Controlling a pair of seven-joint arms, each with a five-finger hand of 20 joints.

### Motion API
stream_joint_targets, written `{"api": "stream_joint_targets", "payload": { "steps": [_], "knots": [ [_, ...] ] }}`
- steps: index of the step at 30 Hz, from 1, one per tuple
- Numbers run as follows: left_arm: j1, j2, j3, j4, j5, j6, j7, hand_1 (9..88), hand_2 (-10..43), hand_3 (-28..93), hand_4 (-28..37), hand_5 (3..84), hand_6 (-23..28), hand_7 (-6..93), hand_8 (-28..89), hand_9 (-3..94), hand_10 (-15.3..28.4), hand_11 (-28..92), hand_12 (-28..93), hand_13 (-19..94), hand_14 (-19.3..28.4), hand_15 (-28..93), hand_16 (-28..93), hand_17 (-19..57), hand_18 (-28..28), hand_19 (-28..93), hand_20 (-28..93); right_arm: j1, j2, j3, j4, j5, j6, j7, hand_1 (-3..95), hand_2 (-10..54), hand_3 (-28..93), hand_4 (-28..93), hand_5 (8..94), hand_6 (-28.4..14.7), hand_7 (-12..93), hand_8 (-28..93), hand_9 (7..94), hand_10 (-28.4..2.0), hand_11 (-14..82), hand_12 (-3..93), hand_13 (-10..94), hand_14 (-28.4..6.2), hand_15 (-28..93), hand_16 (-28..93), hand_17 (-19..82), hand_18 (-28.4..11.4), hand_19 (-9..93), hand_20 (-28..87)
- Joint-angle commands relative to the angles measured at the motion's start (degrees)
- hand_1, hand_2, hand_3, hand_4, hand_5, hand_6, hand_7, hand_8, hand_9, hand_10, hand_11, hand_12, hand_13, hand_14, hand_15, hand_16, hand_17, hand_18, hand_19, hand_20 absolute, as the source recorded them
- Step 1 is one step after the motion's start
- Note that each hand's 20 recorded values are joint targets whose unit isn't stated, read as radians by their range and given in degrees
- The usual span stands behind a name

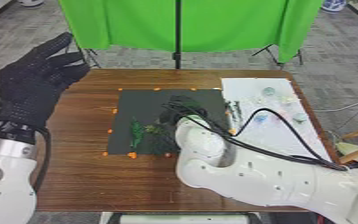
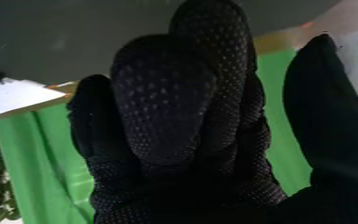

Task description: Arrange flowers

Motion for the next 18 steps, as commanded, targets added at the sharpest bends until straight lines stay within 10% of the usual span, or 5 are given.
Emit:
{"api": "stream_joint_targets", "payload": {
  "steps": [1,18],
  "knots": [
    [0.8,-0.60,0.31,-0.14,0.16,0.85,-0.38,21.8,8.0,79,-25.5,36.7,9.8,15.4,-10,33.3,21.8,33,12,26,28.4,61,-12,-5.2,26.3,62,28,-3.5,3.4,2.7,-0.4,3.6,-5.6,-0.8,29.6,2.4,71,-23,86.6,-3.6,14,-11,93.7,-11.0,35.1,13.4,94,-5.1,54,14,60,-19.2,93,14],
    [0.6,-0.19,0.53,0.17,-0.11,0.75,0.13,21.7,8.0,79,-25.4,36.8,9.8,14.8,-9,33.5,21.6,32,12,26,28.4,61,-12,-5.2,26.2,62,27,-4.7,1.3,0.9,-0.5,5.8,-8.0,-1.7,27.4,7.0,71,-21,83.2,-4.5,12,-11,93.7,-12.0,32.0,14.7,94,-6.7,51,17,57,-21.0,93,15]
  ]
}}
